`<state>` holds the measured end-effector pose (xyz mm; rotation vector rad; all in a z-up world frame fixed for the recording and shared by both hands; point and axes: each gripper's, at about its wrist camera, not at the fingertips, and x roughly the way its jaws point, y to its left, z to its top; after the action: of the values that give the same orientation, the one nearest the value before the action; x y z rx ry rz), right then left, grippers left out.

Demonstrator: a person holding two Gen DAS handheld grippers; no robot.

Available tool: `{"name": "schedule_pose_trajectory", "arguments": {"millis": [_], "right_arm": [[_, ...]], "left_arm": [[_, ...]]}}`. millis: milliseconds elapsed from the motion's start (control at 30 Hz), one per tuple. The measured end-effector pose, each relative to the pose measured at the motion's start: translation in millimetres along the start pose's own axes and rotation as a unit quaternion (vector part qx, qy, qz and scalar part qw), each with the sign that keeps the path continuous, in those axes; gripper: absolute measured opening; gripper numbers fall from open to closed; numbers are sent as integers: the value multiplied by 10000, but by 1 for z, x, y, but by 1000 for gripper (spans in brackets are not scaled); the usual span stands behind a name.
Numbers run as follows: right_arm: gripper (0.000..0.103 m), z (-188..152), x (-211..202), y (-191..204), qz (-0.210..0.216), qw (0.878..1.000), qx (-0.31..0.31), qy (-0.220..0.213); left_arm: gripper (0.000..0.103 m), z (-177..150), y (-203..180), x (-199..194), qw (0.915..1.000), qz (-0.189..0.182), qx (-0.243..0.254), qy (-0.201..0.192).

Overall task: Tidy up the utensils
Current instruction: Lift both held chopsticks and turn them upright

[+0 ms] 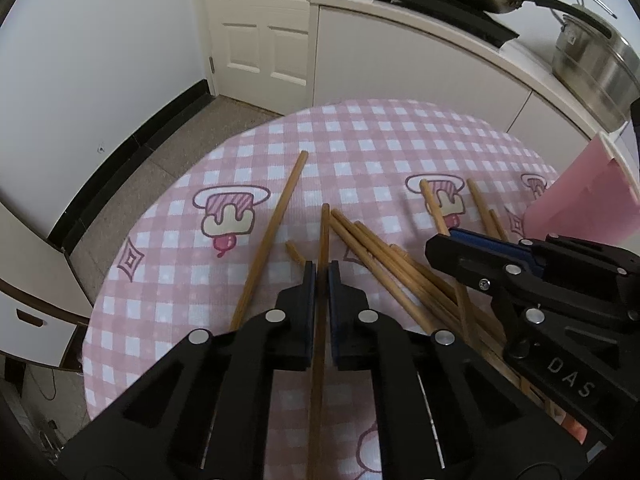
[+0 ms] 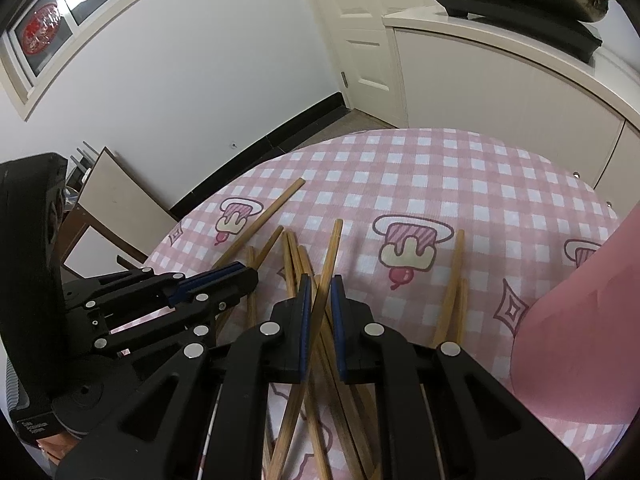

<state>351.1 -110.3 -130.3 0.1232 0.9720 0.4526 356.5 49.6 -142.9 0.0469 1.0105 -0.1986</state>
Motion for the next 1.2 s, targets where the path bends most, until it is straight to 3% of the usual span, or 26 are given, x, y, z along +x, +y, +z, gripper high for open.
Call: {"name": "schedule_pose_trajectory", "arguments": {"millis": [267,433,800,1200], "right_arm": [[7,-4,-16,12,182,9998,-79,-100],[7,-3,-21,12,51,10000,-41,-17],[10,2,7,1,-303,9992,117,221],[9,13,30,-5,-268,9987,183,396]], "left_arm": [[6,-1,1,-30,9993,-120,-151,-320],[6,0,-6,-52,9988,-88,-63,-483],[6,2,-6,-44,9991,-26,-108,-416],[6,5,-4,-27,9993,-107,-125,-324]]}}
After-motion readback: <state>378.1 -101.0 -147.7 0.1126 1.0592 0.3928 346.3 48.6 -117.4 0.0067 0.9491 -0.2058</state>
